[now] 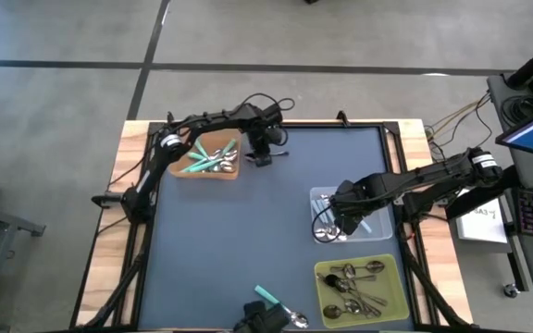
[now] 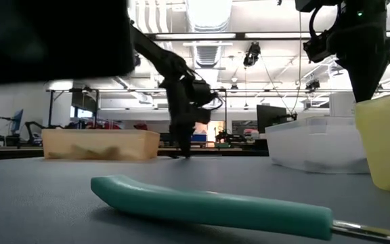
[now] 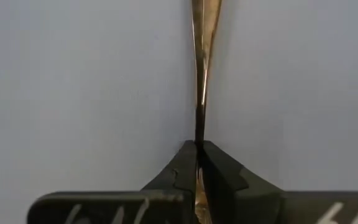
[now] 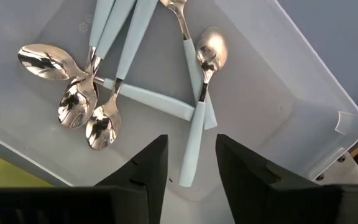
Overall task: Sort silverware by color (type)
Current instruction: Put the black spoon into the yellow bin
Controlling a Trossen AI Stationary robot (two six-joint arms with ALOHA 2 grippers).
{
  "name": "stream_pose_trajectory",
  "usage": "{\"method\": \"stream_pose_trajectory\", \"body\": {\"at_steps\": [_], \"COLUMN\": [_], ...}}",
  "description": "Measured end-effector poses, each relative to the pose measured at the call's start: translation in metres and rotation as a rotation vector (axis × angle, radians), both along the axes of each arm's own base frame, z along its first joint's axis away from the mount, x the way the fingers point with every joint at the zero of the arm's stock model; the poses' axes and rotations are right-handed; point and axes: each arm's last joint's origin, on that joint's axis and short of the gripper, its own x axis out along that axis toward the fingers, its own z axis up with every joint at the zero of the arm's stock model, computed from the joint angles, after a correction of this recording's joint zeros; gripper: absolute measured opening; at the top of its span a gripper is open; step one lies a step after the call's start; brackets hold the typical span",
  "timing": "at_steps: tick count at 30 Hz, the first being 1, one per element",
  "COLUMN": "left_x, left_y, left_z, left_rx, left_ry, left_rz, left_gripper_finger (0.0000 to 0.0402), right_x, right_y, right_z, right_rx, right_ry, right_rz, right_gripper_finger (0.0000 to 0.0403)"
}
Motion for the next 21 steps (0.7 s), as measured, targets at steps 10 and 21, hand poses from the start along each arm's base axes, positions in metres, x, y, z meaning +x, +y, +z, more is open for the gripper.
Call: {"method": "stream_pose_trajectory", "body": {"at_steps": [10,21], "left_x": [0.029,0.063], "left_y": [-0.006,-0.064], "left_z": [0.079,0.123], "left_rx": [-0.208,-0.215], "left_ry": [-0.323,-0.415], "left_rz": [0.052,0.006], "left_gripper_finger": [0.0001,0.0000], "right_x": [0.000,-0.005], "right_y": [-0.007,-0.029], "right_z": [0.018,0.035], "right_rx": [-0.172,-0.297], "right_ry": [-0.250,-0.836], "right_rz": [-0.093,-0.424], "right_gripper_finger": [0.0129,0.0130]}}
